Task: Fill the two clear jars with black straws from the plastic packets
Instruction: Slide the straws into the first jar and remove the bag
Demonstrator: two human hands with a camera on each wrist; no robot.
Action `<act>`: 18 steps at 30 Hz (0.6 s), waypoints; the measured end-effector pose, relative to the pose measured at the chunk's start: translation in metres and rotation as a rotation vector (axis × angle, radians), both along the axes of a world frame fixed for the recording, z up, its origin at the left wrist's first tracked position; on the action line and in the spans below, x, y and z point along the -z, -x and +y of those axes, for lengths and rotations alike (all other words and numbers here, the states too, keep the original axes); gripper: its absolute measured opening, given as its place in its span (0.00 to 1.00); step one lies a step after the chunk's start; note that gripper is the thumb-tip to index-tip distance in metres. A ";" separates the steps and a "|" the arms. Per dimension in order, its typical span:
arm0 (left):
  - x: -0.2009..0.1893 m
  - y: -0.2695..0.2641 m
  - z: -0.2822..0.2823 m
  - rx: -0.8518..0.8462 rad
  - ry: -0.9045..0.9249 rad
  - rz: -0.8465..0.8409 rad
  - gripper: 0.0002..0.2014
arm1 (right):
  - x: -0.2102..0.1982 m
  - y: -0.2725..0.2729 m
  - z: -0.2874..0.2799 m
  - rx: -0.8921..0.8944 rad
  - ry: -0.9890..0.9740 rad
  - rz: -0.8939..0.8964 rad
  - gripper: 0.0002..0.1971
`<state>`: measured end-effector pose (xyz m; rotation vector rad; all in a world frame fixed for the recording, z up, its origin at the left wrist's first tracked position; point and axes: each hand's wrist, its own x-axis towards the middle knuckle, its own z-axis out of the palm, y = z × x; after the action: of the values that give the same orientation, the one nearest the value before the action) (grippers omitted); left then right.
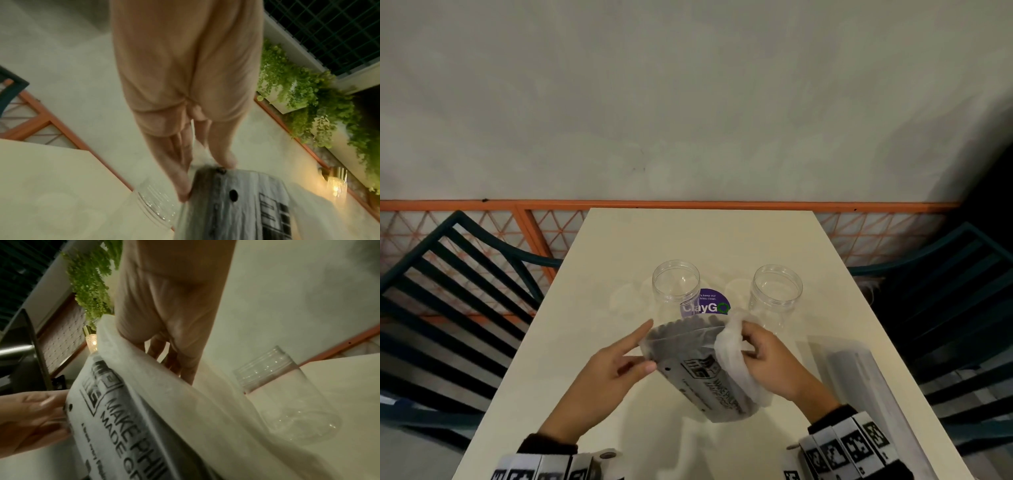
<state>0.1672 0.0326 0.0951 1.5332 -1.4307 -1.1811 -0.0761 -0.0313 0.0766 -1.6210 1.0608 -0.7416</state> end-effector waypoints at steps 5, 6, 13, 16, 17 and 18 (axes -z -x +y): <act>0.000 0.012 -0.009 -0.210 0.144 0.190 0.18 | 0.002 0.012 -0.003 -0.059 -0.066 0.024 0.21; 0.000 0.015 -0.010 -0.240 0.162 0.212 0.15 | 0.003 0.013 -0.003 -0.076 -0.069 0.034 0.22; 0.014 0.025 -0.008 -0.327 0.229 0.154 0.12 | 0.010 0.014 0.005 0.042 0.055 0.111 0.13; 0.021 0.026 -0.008 -0.289 0.291 0.112 0.10 | 0.007 0.017 0.004 0.023 0.079 0.133 0.16; 0.023 0.027 -0.008 -0.264 0.313 0.101 0.08 | 0.006 0.018 0.004 0.010 0.084 0.139 0.17; 0.023 0.027 -0.007 -0.242 0.328 0.101 0.07 | 0.006 0.018 0.003 -0.005 0.085 0.156 0.18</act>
<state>0.1405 0.0255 0.0724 1.3522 -1.2595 -0.8219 -0.0945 -0.0282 0.0708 -1.7772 1.1489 -0.6731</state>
